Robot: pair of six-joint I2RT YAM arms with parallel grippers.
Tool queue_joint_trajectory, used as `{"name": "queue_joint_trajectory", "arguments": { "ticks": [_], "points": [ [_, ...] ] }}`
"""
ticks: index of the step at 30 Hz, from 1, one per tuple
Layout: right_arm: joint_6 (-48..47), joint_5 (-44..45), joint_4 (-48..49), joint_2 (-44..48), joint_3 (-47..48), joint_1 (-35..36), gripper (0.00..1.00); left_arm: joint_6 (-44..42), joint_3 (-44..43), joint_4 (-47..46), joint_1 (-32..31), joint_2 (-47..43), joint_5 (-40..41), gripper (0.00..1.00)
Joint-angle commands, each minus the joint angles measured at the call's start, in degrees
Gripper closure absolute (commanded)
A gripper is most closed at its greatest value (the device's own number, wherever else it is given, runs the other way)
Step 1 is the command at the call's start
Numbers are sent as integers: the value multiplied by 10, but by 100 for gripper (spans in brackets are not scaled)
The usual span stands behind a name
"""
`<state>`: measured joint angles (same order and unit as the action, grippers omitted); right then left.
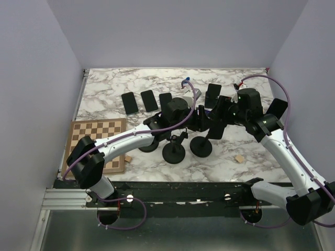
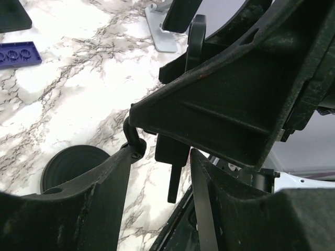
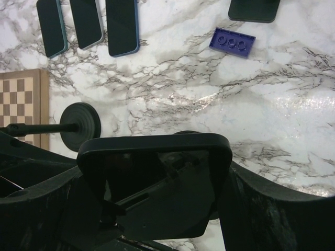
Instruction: Remove the phone from the phone stand
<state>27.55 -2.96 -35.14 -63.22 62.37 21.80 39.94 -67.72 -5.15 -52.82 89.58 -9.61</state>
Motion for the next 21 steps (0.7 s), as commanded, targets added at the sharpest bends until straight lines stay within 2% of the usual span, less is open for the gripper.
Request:
{"name": "queue_joint_trajectory", "arguments": {
  "ticks": [1, 8, 13, 18, 21],
  "points": [
    [15, -32, 46, 2, 22, 3, 99, -3, -4, -41, 9, 0, -32, 45],
    [15, -38, 45, -2, 28, 3, 99, 13, -16, -71, 16, 23, -87, 53],
    [15, -38, 48, -5, 28, 3, 100, 20, -14, -81, 16, 28, -99, 56],
    [13, -40, 50, -6, 24, 4, 99, 10, -15, -85, 18, 22, -106, 67],
    [8, -40, 53, -5, 20, 3, 99, 8, -7, -95, 22, 17, -116, 77]
  ]
}}
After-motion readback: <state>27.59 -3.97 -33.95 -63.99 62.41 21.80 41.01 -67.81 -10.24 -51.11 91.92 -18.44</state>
